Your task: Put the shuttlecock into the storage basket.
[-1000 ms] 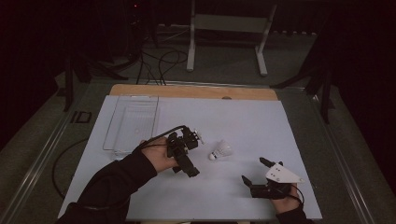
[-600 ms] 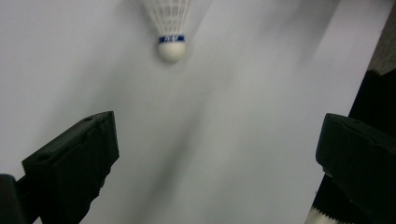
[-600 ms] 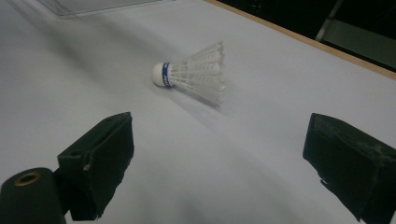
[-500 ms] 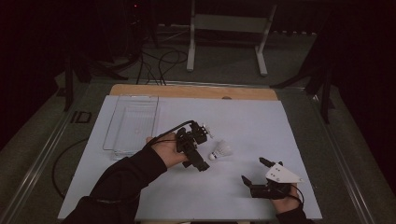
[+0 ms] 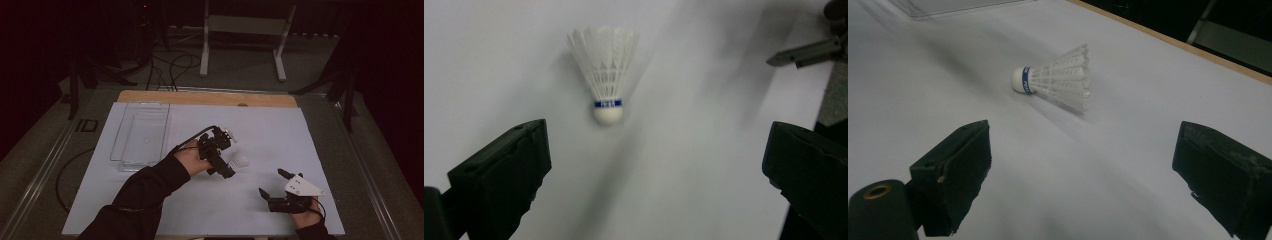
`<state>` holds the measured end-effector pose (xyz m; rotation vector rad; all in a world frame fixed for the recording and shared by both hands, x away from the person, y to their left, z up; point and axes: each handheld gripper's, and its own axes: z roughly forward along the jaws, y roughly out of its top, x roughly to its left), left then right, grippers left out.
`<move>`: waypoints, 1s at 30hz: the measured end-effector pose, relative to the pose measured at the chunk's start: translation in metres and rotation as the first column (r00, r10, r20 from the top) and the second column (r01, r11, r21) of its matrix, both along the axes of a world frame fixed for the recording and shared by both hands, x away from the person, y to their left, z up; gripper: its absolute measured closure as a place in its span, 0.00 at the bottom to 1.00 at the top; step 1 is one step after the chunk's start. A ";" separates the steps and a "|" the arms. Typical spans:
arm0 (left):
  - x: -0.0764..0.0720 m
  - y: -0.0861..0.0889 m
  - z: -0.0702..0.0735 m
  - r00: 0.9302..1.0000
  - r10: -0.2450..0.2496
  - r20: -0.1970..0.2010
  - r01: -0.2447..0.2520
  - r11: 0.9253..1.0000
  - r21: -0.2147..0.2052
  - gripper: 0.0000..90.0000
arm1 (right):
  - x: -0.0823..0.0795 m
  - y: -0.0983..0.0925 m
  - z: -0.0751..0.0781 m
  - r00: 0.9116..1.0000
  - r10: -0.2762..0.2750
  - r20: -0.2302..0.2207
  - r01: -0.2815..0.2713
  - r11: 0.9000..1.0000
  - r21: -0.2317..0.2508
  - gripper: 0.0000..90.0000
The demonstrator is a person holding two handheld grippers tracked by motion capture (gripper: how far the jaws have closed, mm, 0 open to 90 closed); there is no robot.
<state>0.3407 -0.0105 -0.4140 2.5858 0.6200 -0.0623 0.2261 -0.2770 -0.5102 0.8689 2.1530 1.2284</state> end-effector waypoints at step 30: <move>0.016 -0.025 -0.052 0.995 0.099 -0.021 -0.097 0.992 0.079 0.00 | 0.000 0.001 -0.001 1.000 0.012 -0.004 -0.012 1.000 -0.001 0.10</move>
